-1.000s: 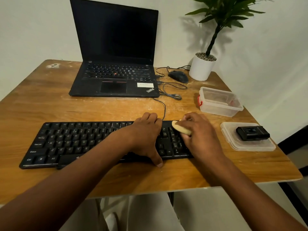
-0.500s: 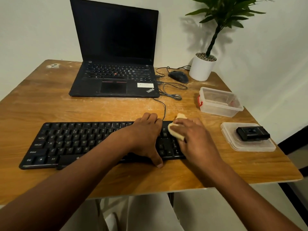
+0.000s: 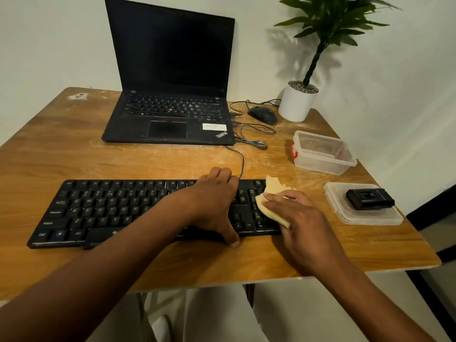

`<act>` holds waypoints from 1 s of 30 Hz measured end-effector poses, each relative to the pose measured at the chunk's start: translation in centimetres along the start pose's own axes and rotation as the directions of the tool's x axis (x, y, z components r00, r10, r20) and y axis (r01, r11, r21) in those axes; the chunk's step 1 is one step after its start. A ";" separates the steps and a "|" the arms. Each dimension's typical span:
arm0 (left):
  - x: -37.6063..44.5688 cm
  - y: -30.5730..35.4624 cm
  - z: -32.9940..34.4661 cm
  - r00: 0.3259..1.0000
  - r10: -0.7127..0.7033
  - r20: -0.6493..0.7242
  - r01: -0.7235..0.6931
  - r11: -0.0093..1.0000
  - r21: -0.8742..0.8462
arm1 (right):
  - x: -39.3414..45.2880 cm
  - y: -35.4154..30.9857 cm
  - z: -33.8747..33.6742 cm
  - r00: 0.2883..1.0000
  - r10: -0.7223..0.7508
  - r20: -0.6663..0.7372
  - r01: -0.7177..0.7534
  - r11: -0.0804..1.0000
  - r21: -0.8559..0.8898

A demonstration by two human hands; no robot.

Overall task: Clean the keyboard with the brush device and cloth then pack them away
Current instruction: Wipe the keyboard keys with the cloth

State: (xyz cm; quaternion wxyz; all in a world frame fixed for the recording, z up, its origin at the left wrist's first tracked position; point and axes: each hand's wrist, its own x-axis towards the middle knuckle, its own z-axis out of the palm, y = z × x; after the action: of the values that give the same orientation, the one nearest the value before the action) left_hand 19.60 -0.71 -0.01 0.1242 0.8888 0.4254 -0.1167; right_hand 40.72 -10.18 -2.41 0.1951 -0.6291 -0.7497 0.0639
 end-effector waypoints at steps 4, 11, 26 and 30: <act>0.1 0.1 -0.1 1.000 0.001 -0.002 -0.001 1.000 0.005 | 0.9 2.3 -0.3 0.983 0.143 -0.115 -0.148 0.988 -0.041; 0.2 0.1 -0.1 1.000 -0.006 0.006 0.006 1.000 0.017 | -0.6 -1.0 1.5 0.998 -0.038 -0.057 0.038 0.999 -0.004; 0.2 0.1 -0.1 1.000 -0.006 -0.002 0.006 1.000 0.017 | -1.1 0.5 0.8 0.994 -0.052 -0.095 0.051 0.999 -0.011; 0.2 0.2 -0.2 1.000 -0.009 0.005 0.009 1.000 0.005 | 1.3 -0.1 0.8 0.983 0.046 -0.178 -0.042 0.999 0.029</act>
State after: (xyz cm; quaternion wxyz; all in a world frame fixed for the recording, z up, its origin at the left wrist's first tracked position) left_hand 19.85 -0.65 0.13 0.1224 0.8869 0.4288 -0.1207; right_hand 40.13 -8.79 -2.85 0.2678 -0.6462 -0.7143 0.0209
